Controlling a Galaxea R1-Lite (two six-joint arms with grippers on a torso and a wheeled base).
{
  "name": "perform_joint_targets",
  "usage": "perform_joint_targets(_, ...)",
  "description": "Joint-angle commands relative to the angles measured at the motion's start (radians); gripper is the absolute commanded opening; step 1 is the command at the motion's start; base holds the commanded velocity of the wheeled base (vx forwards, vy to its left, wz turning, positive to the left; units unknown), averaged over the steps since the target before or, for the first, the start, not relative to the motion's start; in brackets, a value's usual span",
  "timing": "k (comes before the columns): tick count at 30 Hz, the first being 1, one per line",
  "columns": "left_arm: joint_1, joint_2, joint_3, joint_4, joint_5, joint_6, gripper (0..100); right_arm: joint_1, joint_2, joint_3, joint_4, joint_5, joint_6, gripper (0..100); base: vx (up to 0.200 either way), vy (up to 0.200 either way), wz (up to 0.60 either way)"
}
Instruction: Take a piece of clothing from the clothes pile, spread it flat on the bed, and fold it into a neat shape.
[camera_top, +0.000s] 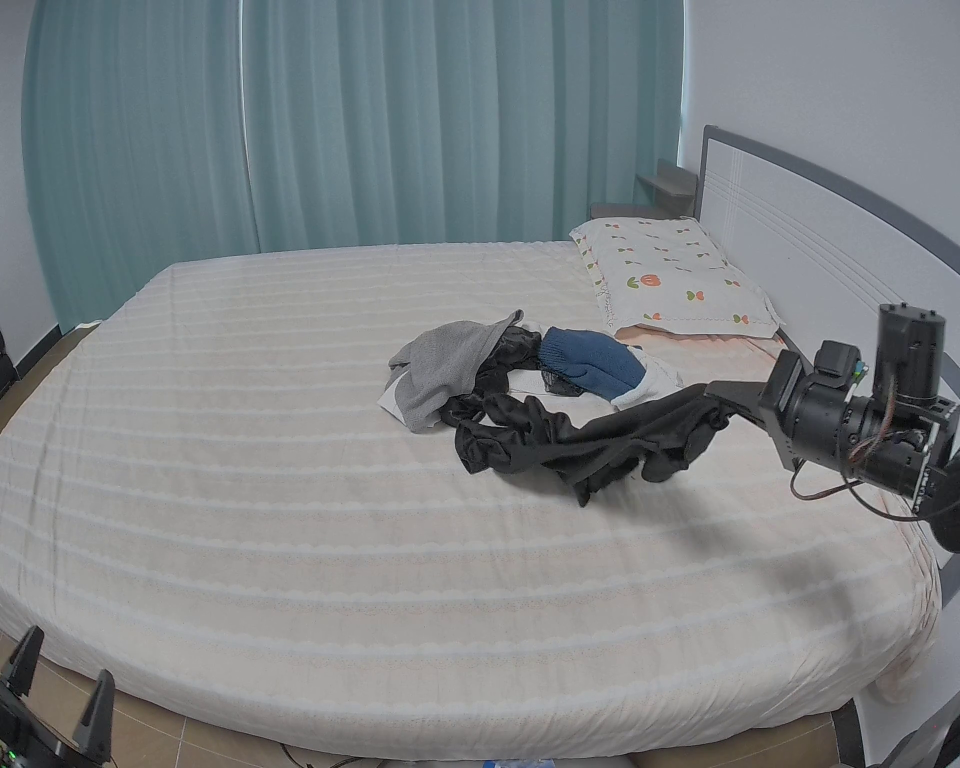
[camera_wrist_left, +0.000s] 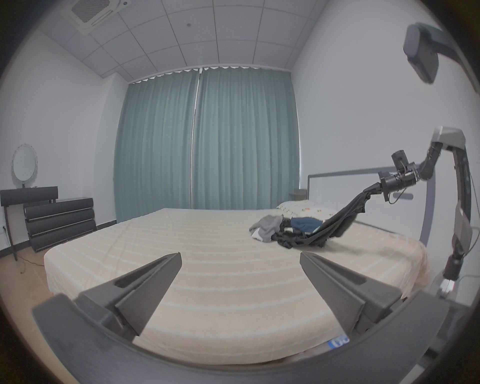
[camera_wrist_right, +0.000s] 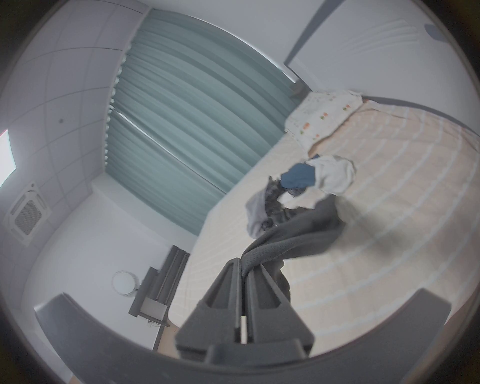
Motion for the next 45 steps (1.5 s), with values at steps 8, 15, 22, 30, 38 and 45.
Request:
perform_joint_targets(8, -0.142, 0.962, -0.233, -0.314, -0.195, -0.066, 100, 0.072, -0.105, -0.072, -0.024, 0.063, -0.057, 0, 0.000, 0.000, 0.00)
perform_joint_targets(15, -0.246, 1.277, -0.228, -0.431, -0.189, -0.106, 100, 0.086, -0.110, -0.136, -0.023, 0.085, -0.058, 0, 0.000, 0.000, 0.00)
perform_joint_targets(22, -0.444, 1.430, -0.257, -0.480, -0.112, -0.183, 100, 0.178, -0.146, -0.143, -0.009, 0.074, -0.061, 0, 0.000, 0.000, 0.00)
perform_joint_targets(30, -0.530, 1.756, -0.388, -0.621, -0.012, -0.189, 100, 0.177, -0.107, -0.175, -0.017, 0.073, -0.061, 0, 0.000, 0.000, 0.00)
perform_joint_targets(38, -0.594, 1.979, -0.570, -0.628, 0.038, -0.190, 100, 0.180, -0.061, -0.210, -0.018, 0.037, -0.064, 0, 0.000, 0.000, 0.00)
perform_joint_targets(45, -0.596, 2.095, -0.655, -0.705, 0.046, -0.192, 100, 0.186, -0.039, -0.225, -0.021, 0.014, -0.064, 0, 0.000, 0.000, 0.00)
